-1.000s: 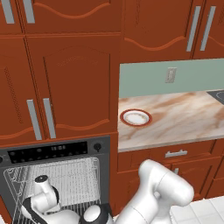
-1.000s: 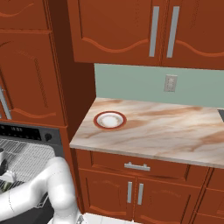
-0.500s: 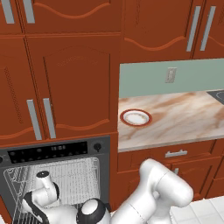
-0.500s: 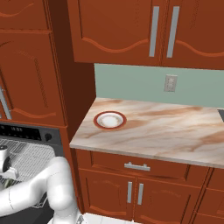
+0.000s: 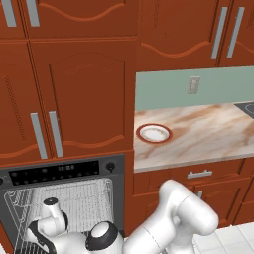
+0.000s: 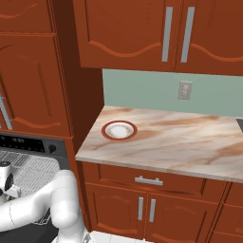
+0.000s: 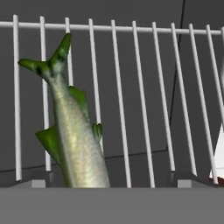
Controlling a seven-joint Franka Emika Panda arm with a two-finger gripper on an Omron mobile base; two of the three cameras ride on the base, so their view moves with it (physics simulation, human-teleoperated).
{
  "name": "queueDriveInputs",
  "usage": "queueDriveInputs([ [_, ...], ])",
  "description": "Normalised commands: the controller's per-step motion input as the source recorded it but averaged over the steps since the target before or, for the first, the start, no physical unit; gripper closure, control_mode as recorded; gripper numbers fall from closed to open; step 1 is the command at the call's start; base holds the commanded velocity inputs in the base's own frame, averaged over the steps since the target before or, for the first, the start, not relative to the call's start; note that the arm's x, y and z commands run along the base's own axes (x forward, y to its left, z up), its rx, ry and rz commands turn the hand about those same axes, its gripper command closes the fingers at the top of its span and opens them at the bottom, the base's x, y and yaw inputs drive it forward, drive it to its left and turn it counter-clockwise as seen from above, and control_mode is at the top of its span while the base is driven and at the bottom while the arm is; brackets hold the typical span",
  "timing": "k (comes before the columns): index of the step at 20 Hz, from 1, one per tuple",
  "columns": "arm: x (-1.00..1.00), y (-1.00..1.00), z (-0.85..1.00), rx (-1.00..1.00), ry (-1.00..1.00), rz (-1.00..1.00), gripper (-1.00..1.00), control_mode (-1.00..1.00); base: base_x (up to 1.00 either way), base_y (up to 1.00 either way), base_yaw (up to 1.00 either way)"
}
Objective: Take the fish from the oven and place it on the plate on the counter.
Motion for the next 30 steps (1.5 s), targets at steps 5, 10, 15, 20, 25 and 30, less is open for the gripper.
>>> queueDriveInputs([
  [5, -0.02, 0.00, -0.28, 0.00, -0.05, 0.01, -1.00, -1.00, 0.00, 0.00, 0.00],
  [10, 0.00, 0.00, -0.30, -0.02, -0.08, 0.02, -1.00, -1.00, 0.00, 0.00, 0.00],
  [15, -0.05, 0.00, -0.48, -0.05, -0.02, 0.00, 1.00, -1.00, 0.00, 0.00, 0.00],
  [20, 0.00, 0.06, -0.61, -0.11, 0.00, 0.00, 1.00, -1.00, 0.00, 0.00, 0.00],
  [25, -0.02, -0.15, -0.81, -0.13, 0.00, 0.00, 1.00, -1.00, 0.00, 0.00, 0.00],
  [30, -0.05, -0.23, -0.81, -0.14, 0.04, 0.00, 1.00, -1.00, 0.00, 0.00, 0.00],
])
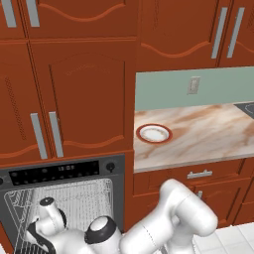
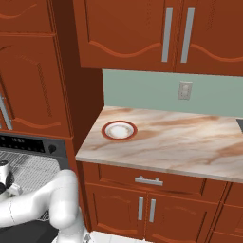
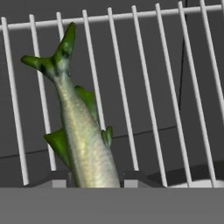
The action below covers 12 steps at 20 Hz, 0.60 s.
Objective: Take the fish from the oven and place it on the plate on the counter.
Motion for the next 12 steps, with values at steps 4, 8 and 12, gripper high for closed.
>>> queueDriveInputs([
  [4, -0.01, -0.11, -0.61, -0.12, 0.07, 0.01, 1.00, -1.00, 0.00, 0.00, 0.00],
  [8, 0.00, -0.06, -0.42, -0.08, 0.07, 0.00, 1.00, -1.00, 0.00, 0.00, 0.00],
  [12, 0.00, -0.07, -0.10, -0.01, 0.01, 0.01, 1.00, -1.00, 0.00, 0.00, 0.00],
])
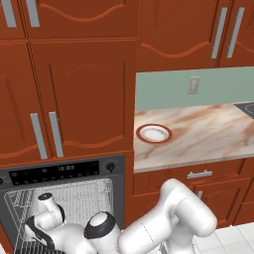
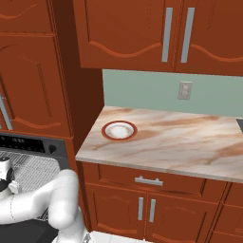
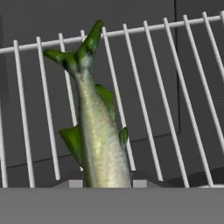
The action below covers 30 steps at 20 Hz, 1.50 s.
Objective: Take the fish from the oven and place it on the plate on the counter.
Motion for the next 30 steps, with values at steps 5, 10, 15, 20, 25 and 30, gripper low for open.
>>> queueDriveInputs([
  [5, -0.23, -0.11, 0.04, 0.00, -0.08, 0.03, 1.00, -1.00, 0.00, 0.00, 0.00],
  [10, -0.63, -0.17, 0.31, 0.00, -0.21, 0.07, 1.00, -1.00, 0.00, 0.00, 0.00],
  [15, -0.72, -0.33, 0.41, 0.00, -0.21, 0.08, 1.00, -1.00, 0.00, 0.00, 0.00],
  [20, -0.37, -0.43, 0.87, 0.00, -0.13, 0.14, 1.00, -1.00, 0.00, 0.00, 0.00],
  [25, -0.01, -0.54, 1.00, 0.00, -0.04, 0.13, 1.00, -1.00, 0.00, 0.00, 0.00],
  [30, 0.00, -0.54, 1.00, 0.00, -0.01, 0.10, 1.00, -1.00, 0.00, 0.00, 0.00],
])
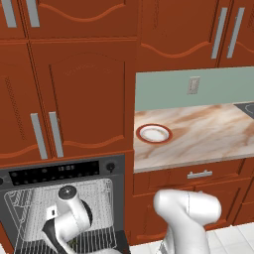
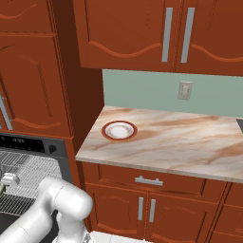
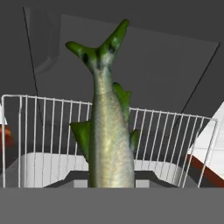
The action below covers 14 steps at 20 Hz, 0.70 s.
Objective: Take the fish from the oven and place it on the plate on the counter.
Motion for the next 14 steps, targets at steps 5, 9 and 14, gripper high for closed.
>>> queueDriveInputs([
  [5, 0.00, -0.52, 1.00, 0.00, 0.00, 0.03, 1.00, -1.00, 0.00, 0.00, 0.00],
  [9, 0.00, -0.46, 1.00, 0.00, 0.00, 0.00, 1.00, -1.00, 0.00, 0.00, 0.00],
  [14, 0.00, -0.46, 1.00, 0.00, 0.00, 0.00, 1.00, -1.00, 0.00, 0.00, 0.00],
])
